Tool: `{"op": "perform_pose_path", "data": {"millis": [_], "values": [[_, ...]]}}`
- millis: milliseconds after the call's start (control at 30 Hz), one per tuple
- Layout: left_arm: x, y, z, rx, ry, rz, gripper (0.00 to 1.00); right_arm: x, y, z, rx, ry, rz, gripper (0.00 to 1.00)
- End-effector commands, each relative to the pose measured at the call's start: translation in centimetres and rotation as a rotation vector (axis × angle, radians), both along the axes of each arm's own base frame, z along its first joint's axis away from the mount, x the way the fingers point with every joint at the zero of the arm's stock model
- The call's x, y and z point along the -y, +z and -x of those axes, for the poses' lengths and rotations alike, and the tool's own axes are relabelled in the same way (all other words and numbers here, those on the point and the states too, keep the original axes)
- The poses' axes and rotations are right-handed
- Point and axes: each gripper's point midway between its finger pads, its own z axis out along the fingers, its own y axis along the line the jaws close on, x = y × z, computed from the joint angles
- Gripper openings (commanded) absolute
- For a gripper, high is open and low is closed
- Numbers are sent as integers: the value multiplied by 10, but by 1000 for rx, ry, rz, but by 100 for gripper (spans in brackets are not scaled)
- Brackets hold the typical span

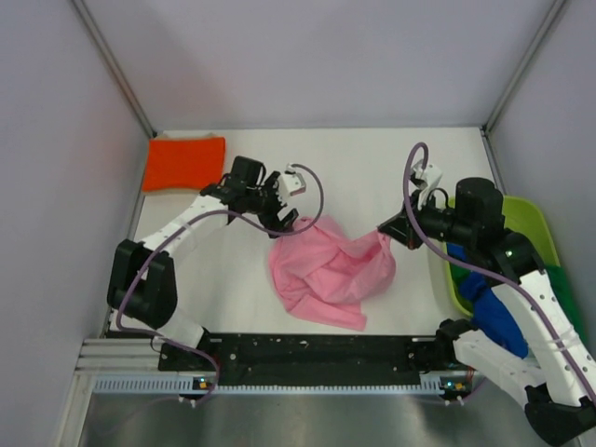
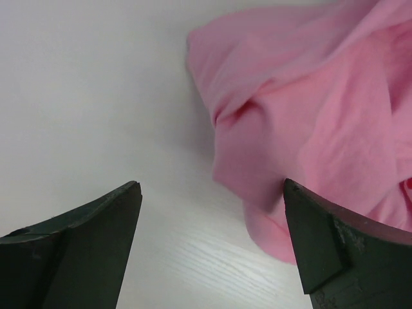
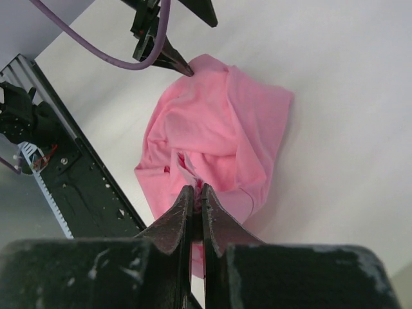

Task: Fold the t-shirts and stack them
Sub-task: Flatten out the tshirt

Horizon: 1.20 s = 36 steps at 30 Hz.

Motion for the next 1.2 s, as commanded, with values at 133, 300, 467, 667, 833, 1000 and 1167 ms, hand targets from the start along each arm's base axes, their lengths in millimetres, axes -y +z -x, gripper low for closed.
{"op": "perform_pose_path", "data": {"millis": [133,300,467,667,833,1000,1167], "values": [[79,32,5,86,-336,-4,99,16,22,-6,67,-81,5,0],[98,10,15,116,-469,-77,97,20,27,-8,84,-101,13,0],[111,5,-7,92,-434,-117,71,23,27,-8,87,-110,19,0],[104,34,-46,132,-264,-168,0,30,29,-20,80,-174,24,0],[39,132,-133,401,202,-109,0,54,63,-82,110,-396,28,0],[-41,244,-152,593,435,-23,0,77,140,-144,229,-558,0,0],[-80,310,-104,738,452,-58,0,62,230,-134,392,-467,-122,0]]}}
